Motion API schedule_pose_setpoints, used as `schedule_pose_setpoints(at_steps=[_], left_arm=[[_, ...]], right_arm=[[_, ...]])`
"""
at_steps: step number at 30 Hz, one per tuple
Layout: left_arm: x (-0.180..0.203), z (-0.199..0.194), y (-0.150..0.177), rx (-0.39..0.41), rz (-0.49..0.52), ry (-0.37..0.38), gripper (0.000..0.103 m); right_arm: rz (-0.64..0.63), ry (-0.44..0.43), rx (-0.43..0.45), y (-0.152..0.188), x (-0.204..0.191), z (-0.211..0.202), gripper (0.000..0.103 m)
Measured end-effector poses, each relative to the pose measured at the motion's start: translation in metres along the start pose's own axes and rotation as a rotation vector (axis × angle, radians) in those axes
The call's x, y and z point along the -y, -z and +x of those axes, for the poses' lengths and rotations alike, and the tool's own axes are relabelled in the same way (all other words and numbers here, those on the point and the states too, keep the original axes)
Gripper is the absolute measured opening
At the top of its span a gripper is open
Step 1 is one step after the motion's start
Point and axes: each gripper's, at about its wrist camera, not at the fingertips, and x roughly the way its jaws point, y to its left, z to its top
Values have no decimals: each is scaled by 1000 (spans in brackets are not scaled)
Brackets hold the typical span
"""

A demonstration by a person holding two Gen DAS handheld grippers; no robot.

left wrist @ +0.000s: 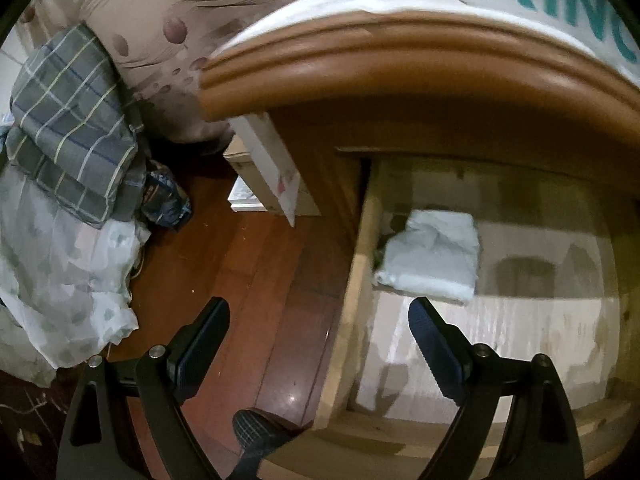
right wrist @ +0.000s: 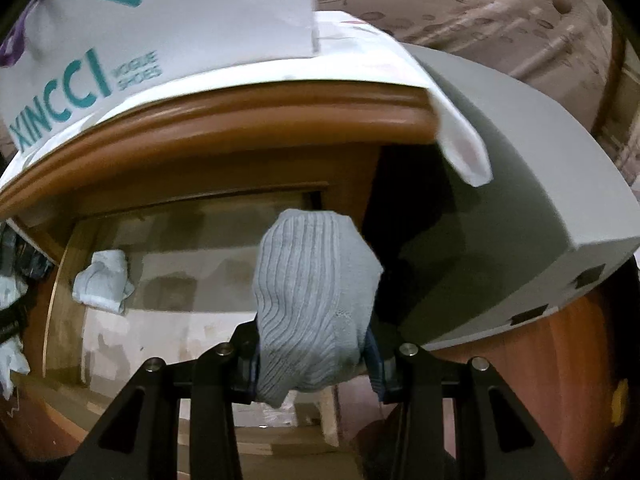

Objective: Take underwear out of drawer
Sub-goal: 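Reach the left gripper into the drawer to the white underwear while right holds the grey sock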

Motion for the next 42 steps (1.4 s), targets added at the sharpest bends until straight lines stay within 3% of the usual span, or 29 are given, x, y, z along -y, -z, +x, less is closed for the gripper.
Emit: schedule_pose_setpoints(at_steps=[5,20,28,36,42], left_arm=[[20,1,10,-11,70,4,89],[75,0,7,77,367,-134,92],[98,23,7,65,574,-163,92],[104,52,4,-15,701,-189,92],[114,63,9,-22,812,-209,92]], right_arm=[[21,-14,13,-1,12,-6,40],[111,-62,21,-11,45,-15,40],[151,-94,26,-17,55,-19,40],[187,-100,37,-22,64,-22,40],[200,-106,40,-23,67,-23,40]])
